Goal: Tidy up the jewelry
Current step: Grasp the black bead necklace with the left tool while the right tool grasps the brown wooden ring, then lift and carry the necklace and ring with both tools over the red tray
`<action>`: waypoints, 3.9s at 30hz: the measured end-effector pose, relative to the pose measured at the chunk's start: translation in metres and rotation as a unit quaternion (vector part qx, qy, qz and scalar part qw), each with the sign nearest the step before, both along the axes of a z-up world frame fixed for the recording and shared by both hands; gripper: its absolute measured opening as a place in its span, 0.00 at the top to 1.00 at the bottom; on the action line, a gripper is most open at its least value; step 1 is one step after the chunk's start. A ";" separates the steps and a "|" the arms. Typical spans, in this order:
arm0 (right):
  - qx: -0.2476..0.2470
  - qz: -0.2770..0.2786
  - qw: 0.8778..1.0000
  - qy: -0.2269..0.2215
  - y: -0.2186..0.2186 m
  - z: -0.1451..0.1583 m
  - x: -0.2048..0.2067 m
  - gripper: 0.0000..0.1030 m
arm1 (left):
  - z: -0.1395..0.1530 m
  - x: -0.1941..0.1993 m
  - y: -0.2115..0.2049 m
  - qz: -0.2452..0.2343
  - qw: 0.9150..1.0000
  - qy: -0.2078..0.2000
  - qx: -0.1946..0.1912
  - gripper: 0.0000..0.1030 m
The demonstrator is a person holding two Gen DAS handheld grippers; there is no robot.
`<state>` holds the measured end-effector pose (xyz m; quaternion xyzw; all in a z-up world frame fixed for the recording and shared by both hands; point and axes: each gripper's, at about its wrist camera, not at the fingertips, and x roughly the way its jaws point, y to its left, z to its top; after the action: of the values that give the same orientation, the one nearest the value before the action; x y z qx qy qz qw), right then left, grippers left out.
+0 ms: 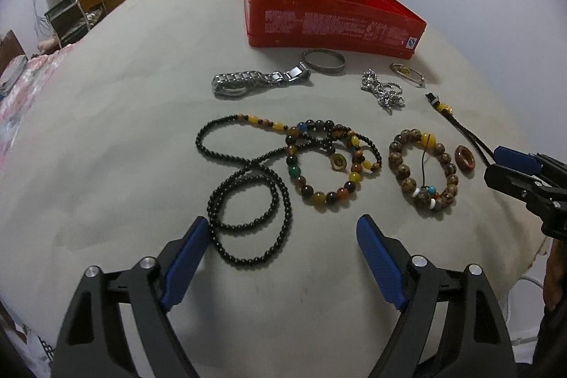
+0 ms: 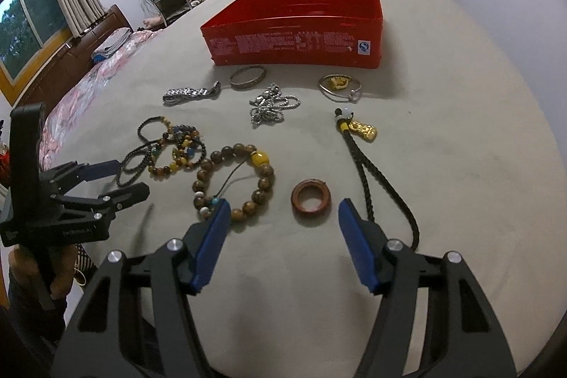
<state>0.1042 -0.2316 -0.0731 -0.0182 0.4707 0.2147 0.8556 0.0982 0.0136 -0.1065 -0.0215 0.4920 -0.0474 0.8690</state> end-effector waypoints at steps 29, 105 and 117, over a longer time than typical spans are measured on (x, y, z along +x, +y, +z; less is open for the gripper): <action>-0.033 0.021 0.999 0.008 0.005 -0.024 0.015 0.42 | -0.003 0.041 -0.003 0.030 0.999 -0.023 0.037 0.74; -0.009 0.103 0.993 -0.063 0.009 0.120 0.089 0.72 | 0.383 0.084 -0.010 -0.089 0.959 -0.270 0.019 0.97; -0.020 0.083 0.996 -0.028 0.014 0.143 0.181 0.72 | 0.391 0.178 -0.033 -0.092 0.970 -0.222 0.041 0.97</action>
<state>0.2850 -0.2175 0.0698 -0.0807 0.4475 0.2748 0.8472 0.2762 -0.0196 0.2849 0.0707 0.2885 -0.1102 0.9485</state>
